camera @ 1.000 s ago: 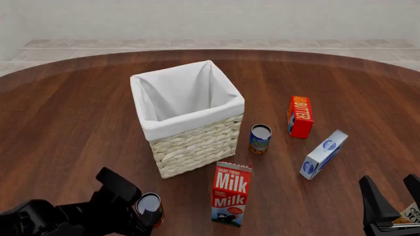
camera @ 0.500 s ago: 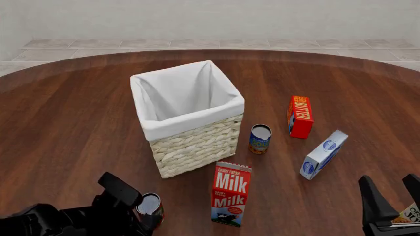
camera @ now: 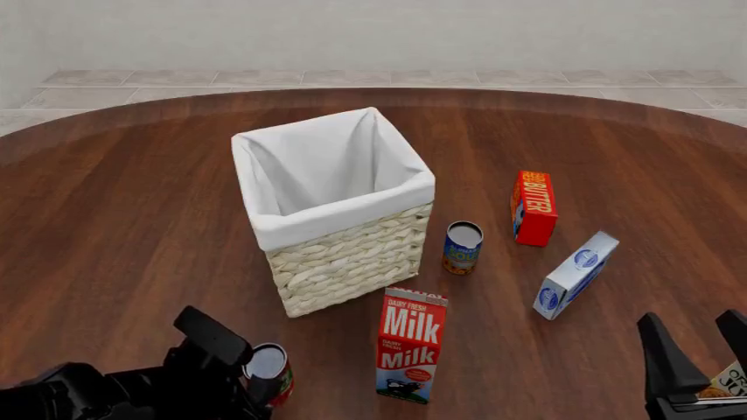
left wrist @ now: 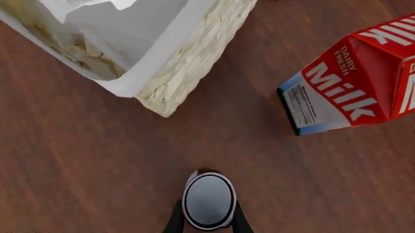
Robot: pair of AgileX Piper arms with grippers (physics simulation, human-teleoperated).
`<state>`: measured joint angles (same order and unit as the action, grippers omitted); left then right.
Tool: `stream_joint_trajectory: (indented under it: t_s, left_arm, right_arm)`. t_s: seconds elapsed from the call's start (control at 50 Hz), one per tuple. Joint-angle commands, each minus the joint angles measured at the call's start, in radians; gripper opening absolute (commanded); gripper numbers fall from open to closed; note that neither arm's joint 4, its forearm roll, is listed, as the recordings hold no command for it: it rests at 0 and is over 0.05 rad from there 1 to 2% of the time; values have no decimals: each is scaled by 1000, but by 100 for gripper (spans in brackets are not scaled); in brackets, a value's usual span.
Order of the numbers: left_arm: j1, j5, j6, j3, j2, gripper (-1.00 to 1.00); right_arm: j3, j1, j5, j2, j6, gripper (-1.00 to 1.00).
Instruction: Pick up the alphabet soup and the tomato sauce, and put them in the basket.
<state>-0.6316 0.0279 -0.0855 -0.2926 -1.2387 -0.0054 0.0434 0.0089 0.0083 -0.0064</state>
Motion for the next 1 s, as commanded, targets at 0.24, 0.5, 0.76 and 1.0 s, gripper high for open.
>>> stream_joint_trajectory:
  t_s: [0.24,0.5,0.76,1.0]
  left_arm:
    - [-1,84,31,-33,80,-100]
    - [-11,142,33,-52,139,-100]
    - [-22,241,42,-91,228,-100]
    - [-41,313,40,-113,296,-100]
  right_arm:
    - [1,3,0,-1,-2,100]
    - [0,4,1,-4,-3,100]
    - [0,10,1,-6,-9,100]
    - [-2,9,-1,-6,-13,100]
